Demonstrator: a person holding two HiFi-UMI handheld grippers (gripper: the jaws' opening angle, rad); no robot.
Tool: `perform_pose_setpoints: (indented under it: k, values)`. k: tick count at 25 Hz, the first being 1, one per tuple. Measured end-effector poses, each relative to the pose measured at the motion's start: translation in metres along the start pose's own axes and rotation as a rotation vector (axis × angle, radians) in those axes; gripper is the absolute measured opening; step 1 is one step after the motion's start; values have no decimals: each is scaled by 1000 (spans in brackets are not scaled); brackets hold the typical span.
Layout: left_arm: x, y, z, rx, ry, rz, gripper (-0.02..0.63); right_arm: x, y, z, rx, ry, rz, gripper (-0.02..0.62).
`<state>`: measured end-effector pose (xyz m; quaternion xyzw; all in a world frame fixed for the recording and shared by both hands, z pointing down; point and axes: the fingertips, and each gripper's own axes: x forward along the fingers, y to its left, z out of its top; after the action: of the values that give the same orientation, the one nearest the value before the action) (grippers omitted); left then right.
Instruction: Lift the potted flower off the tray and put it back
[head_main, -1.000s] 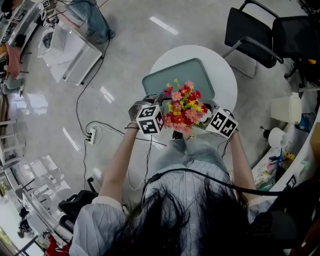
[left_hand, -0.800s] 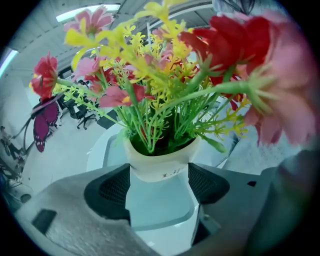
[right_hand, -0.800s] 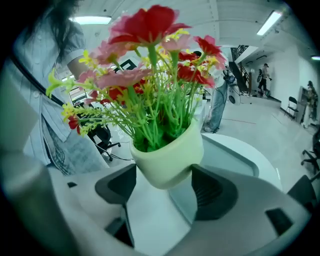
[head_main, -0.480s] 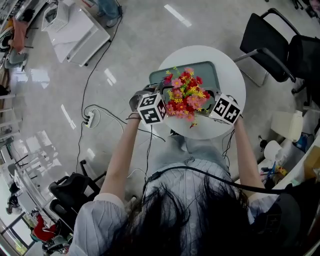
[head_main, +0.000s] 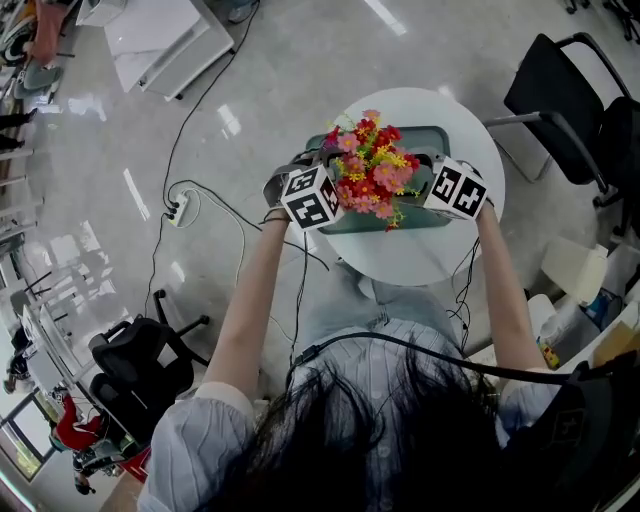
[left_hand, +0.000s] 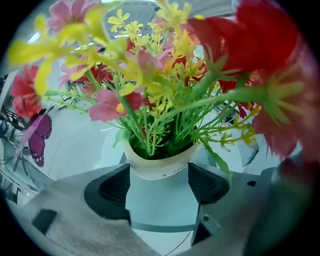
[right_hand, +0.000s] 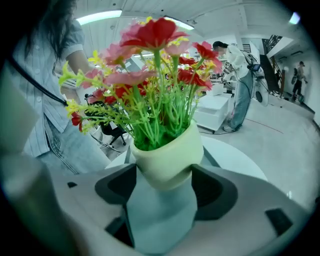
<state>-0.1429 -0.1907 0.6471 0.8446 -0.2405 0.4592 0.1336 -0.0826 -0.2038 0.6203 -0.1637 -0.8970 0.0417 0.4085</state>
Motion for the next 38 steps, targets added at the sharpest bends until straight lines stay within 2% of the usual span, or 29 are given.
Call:
perform_pose_setpoints:
  k: [5,10,14,20,23,26,32,38]
  values:
    - [13,9,-13,-69,13,26,356,14,-14,-5,-46,37,52,339]
    - [25,15,-21,-134,24,40,356,29,-29,-14,-108,99,63,338]
    - [26,17,-26,-163,24,39,356,34,-34,-13,-106,101,83,337]
    - [26,18,-24,-180,5,49,356,35,-37,-12,-116,108,67,337]
    - [27,18,-25,-199,9,38,356,35,-38,-13,-112,123,40,338]
    - [23,18,-28,-254,-6,44,356,31,-39,-11,-93,126,1,338]
    - [7,7,-30,-320,-103,32,356,13,-32,-3,18,54,-77,337]
    - [-25,2,-24,-332,-175,93,354,-10,-19,9,102,-45,-212,337]
